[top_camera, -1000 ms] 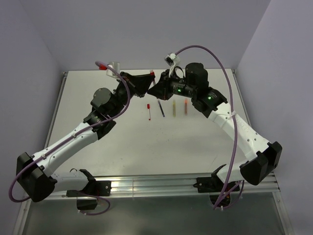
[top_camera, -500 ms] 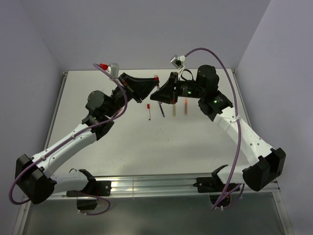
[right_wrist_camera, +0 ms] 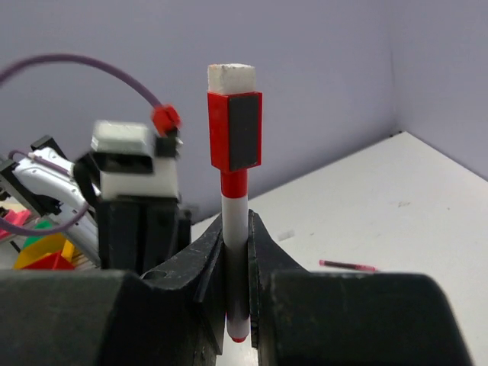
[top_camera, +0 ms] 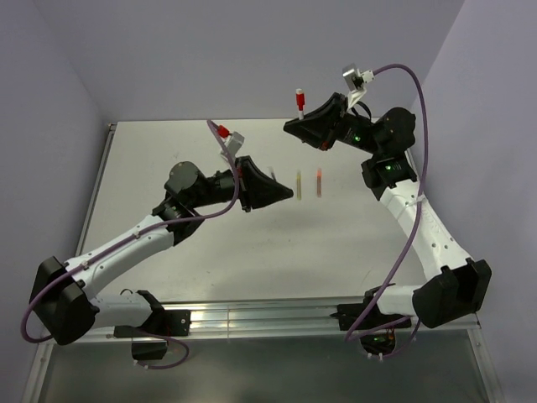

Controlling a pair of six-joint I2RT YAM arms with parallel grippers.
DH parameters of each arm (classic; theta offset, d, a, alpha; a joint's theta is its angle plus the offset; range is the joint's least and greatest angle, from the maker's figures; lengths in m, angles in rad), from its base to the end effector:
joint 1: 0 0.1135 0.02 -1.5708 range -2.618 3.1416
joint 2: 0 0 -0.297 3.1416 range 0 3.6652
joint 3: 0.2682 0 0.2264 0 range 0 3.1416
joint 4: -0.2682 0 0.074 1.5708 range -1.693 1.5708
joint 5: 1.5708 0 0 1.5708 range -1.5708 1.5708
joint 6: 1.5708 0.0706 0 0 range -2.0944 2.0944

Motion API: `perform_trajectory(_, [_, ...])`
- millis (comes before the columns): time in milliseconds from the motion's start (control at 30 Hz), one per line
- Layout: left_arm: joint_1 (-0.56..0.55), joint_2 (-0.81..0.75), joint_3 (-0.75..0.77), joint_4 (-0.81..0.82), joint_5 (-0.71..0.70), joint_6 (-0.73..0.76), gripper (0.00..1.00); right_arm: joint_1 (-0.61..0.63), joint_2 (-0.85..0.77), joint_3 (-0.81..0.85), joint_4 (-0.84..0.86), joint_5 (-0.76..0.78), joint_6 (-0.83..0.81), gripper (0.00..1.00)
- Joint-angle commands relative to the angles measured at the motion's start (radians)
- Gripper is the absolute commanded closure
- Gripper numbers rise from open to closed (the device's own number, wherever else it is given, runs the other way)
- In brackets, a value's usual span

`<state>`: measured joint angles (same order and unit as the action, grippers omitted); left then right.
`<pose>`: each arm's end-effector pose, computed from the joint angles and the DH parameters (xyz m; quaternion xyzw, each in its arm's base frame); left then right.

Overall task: Insert the pens into the pen caps
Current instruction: Insert the pen cap onto the pen, then place the pen at the center of the board.

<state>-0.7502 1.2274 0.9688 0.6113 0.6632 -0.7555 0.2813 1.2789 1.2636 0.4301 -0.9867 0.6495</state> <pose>0.1665 -0.2145 0.4401 0.2656 0.5416 -0.6661 0.4386 0.2306 0.1279 0.5001 -0.3019 0.5457 0.5623 0.5431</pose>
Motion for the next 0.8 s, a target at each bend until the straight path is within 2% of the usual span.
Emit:
perform_trajectory(0, [-0.001,0.012,-0.002,-0.021,0.170,-0.034,1.00,0.004,0.008,0.046,0.141,0.031,0.053,1.00])
perform_trajectory(133, [0.002,-0.002,0.019,-0.100,0.099,0.010,1.00,0.004,0.002,0.054,0.095,0.031,0.012,1.00])
perform_trajectory(267, [0.040,-0.023,0.067,-0.264,0.018,0.070,0.98,0.002,-0.016,0.063,-0.008,0.071,-0.050,1.00])
perform_trajectory(300, [0.078,-0.037,0.062,-0.284,0.003,0.068,0.88,0.004,-0.016,0.077,-0.034,0.082,-0.074,1.00])
perform_trajectory(400, [0.149,-0.110,0.051,-0.303,-0.053,0.073,0.76,0.004,-0.018,0.085,-0.094,0.089,-0.085,1.00])
perform_trajectory(433, [0.204,-0.138,0.059,-0.318,-0.063,0.071,0.66,0.004,-0.023,0.070,-0.096,0.091,-0.074,1.00])
perform_trajectory(467, [0.230,-0.149,0.068,-0.321,-0.065,0.076,0.62,0.006,-0.033,0.059,-0.094,0.085,-0.070,1.00])
perform_trajectory(500, [0.264,-0.152,0.103,-0.335,-0.076,0.094,0.54,0.009,-0.041,0.045,-0.093,0.086,-0.068,1.00])
perform_trajectory(633, [0.288,-0.114,0.203,-0.354,-0.068,0.113,0.48,0.064,-0.059,0.049,-0.255,0.149,-0.177,1.00])
perform_trajectory(767, [0.298,-0.069,0.298,-0.321,-0.054,0.102,0.43,0.131,-0.059,0.062,-0.321,0.203,-0.237,1.00])
